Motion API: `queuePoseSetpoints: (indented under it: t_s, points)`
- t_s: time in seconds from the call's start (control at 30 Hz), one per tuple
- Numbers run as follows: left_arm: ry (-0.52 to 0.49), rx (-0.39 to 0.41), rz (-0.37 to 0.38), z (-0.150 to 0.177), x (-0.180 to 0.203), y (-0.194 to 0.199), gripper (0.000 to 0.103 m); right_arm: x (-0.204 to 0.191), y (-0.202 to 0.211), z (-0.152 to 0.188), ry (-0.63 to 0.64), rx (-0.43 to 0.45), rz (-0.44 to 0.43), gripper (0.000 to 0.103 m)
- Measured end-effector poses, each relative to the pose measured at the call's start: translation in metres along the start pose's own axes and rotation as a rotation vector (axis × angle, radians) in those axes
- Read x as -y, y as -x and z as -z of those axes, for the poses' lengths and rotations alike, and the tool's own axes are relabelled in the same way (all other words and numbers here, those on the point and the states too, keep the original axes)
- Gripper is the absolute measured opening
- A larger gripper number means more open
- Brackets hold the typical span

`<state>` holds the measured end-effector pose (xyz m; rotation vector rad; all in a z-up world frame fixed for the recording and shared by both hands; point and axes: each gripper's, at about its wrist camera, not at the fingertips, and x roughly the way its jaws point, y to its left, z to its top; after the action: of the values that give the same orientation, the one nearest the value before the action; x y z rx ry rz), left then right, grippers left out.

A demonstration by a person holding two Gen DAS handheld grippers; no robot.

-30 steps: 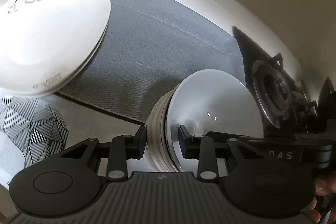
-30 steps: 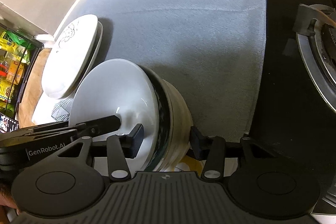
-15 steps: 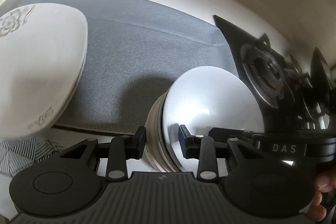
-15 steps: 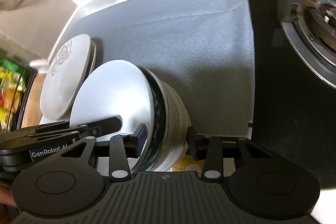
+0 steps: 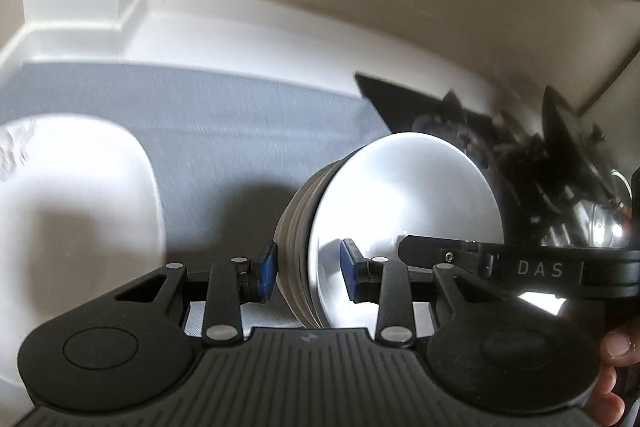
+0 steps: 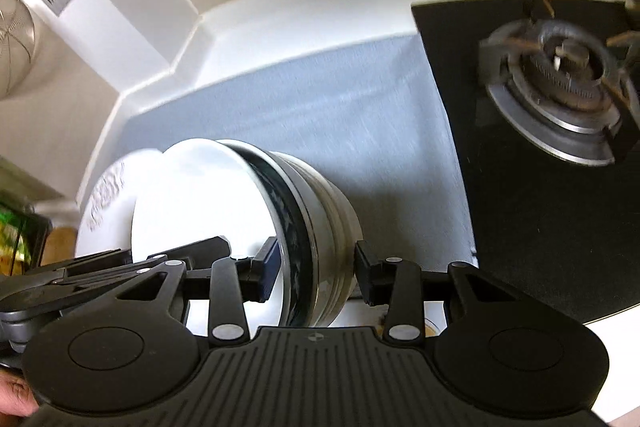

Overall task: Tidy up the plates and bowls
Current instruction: 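Lift the bowl stack with both grippers and carry it toward the flower-print plate stack, then lower the bowl stack onto the center of the flower-print plate stack with both grippers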

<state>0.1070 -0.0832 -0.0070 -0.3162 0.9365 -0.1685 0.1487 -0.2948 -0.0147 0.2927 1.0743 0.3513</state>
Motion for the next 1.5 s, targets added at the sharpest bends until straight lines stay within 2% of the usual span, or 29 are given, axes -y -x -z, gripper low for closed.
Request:
queuePoseSetpoints:
  t_s: [0.17,0.33,0.57,0.73,1.1,1.43,1.47,1.5]
  points:
    - [0.037,0.052,-0.031,-0.017,-0.032,0.031,0.037,-0.039,0.004,-0.018,0.038,0.04,-0.012,0.042]
    - [0.109,0.087,-0.099,-0.022,-0.081,0.059,0.038,-0.091,-0.015,-0.034,0.11,0.031,-0.057,0.042]
    - [0.208,0.061,-0.192,-0.014,-0.149,0.071,0.038,-0.154,-0.069,-0.038,0.184,-0.061,-0.124,0.042]
    - [0.242,0.03,-0.207,-0.012,-0.182,0.075,0.038,-0.181,-0.098,-0.034,0.207,-0.115,-0.135,0.042]
    - [0.261,-0.016,-0.199,-0.013,-0.196,0.059,0.038,-0.196,-0.116,-0.029,0.189,-0.173,-0.103,0.042]
    - [0.241,-0.003,-0.201,-0.009,-0.194,0.06,0.037,-0.197,-0.123,-0.027,0.169,-0.175,-0.097,0.042]
    - [0.23,0.007,-0.208,-0.008,-0.191,0.061,0.038,-0.198,-0.123,-0.027,0.173,-0.174,-0.094,0.043]
    - [0.221,0.016,-0.211,-0.007,-0.189,0.063,0.043,-0.199,-0.122,-0.026,0.182,-0.171,-0.09,0.043]
